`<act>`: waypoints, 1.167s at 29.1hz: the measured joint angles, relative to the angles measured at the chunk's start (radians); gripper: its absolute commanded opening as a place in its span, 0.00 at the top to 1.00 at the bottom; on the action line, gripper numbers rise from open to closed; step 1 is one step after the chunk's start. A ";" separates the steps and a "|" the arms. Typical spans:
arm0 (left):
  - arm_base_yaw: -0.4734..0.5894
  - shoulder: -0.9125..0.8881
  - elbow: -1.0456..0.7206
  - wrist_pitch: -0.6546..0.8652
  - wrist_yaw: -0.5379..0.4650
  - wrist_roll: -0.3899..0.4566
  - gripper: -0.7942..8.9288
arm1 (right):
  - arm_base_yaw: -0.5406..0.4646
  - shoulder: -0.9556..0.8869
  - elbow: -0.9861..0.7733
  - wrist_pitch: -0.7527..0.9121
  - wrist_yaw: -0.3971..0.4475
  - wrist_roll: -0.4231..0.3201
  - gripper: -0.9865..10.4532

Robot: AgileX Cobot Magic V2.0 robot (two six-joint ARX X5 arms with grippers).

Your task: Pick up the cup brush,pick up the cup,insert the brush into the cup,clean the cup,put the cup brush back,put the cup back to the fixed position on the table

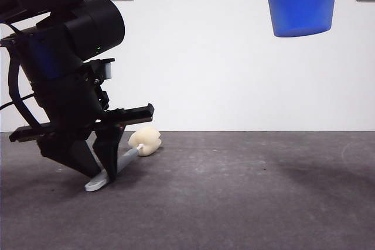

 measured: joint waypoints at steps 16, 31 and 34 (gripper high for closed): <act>-0.004 -0.124 -0.003 -0.069 0.082 0.006 0.46 | -0.246 0.296 -0.090 0.443 -0.201 0.023 0.93; -0.004 -0.546 -0.003 -0.221 0.100 0.105 0.46 | -0.376 0.811 -0.168 0.993 -0.261 -0.009 0.93; -0.004 -0.586 -0.003 -0.230 0.100 0.115 0.46 | -0.386 0.882 -0.169 1.063 -0.262 -0.032 0.93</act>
